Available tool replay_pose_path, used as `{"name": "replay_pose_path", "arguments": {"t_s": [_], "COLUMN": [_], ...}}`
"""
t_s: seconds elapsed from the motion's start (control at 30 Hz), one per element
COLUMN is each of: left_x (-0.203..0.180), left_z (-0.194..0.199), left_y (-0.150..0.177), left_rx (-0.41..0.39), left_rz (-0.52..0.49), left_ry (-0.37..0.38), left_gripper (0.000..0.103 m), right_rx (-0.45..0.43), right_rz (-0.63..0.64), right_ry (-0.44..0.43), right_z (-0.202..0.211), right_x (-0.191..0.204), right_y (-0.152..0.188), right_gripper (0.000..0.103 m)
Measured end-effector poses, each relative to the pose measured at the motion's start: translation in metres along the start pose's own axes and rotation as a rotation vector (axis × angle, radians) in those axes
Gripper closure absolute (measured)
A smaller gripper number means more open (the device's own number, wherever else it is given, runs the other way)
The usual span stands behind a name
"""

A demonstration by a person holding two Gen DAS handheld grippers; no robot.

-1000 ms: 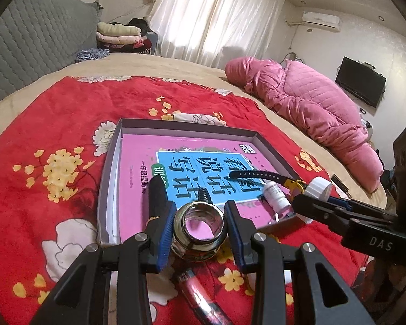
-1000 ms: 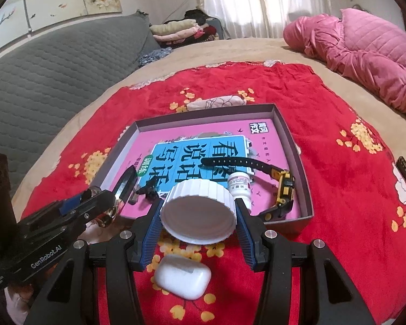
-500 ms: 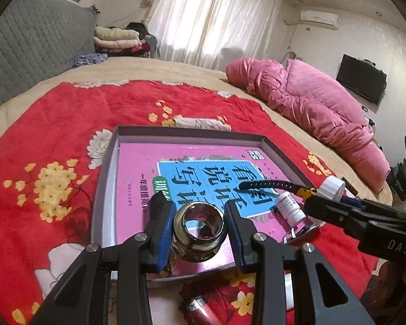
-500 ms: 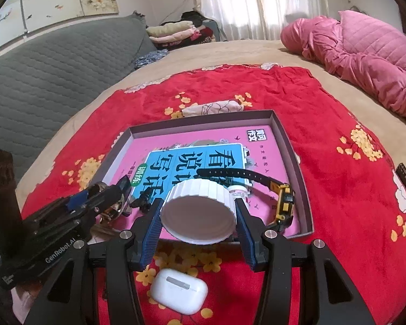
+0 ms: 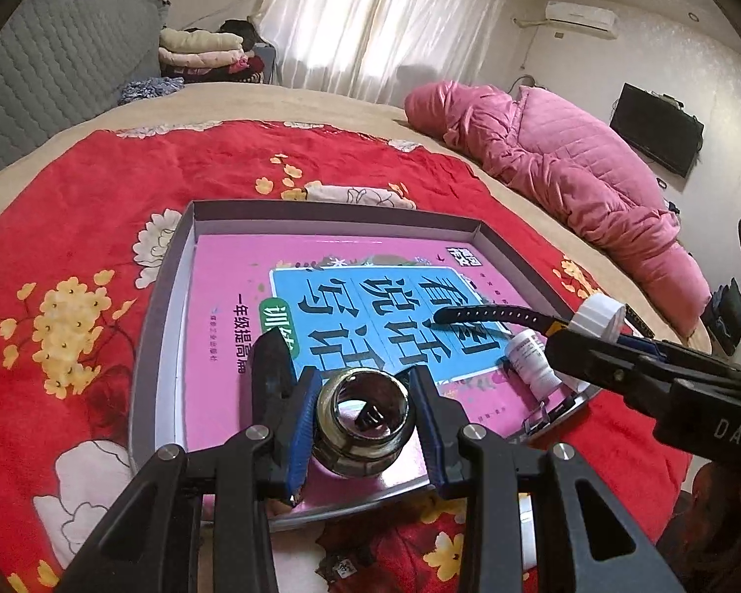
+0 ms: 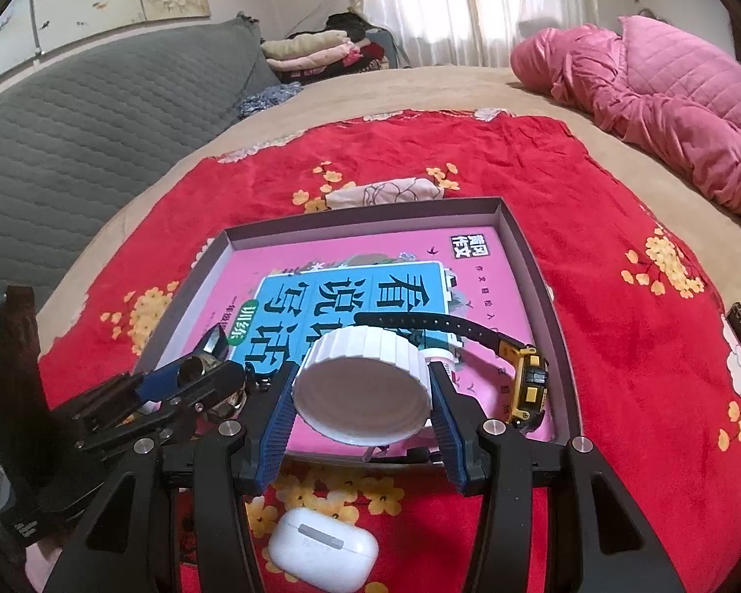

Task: Organize rigid objects
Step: 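Lift the cap with the right tool while the left tool carries the silver cup over the box, then lower the cap into the box with the right tool while the left tool lowers the cup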

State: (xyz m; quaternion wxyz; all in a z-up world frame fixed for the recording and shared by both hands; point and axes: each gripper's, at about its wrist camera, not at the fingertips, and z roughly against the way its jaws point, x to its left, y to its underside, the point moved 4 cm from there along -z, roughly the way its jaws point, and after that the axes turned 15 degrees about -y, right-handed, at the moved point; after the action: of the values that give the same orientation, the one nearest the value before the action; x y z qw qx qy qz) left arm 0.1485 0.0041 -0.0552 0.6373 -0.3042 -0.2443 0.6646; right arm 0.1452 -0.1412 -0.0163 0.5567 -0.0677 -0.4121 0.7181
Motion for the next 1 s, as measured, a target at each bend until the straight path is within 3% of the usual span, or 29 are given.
{"name": "replay_pose_path", "arguments": {"t_s": [0.47, 1.0], "left_x": [0.001, 0.001], "left_z": [-0.005, -0.006], "left_y": [0.002, 0.001], "left_rx": [0.030, 0.036], "left_rz": [-0.003, -0.001], "left_ry": [0.019, 0.027], "left_gripper": [0.066, 0.066], "right_rx": [0.041, 0.171], "right_rz": [0.038, 0.081], "right_ry": [0.015, 0.042], "right_z": [-0.016, -0.051], "right_x": [0.001, 0.003], "right_y": [0.003, 0.011], "right_gripper": [0.050, 0.050]}}
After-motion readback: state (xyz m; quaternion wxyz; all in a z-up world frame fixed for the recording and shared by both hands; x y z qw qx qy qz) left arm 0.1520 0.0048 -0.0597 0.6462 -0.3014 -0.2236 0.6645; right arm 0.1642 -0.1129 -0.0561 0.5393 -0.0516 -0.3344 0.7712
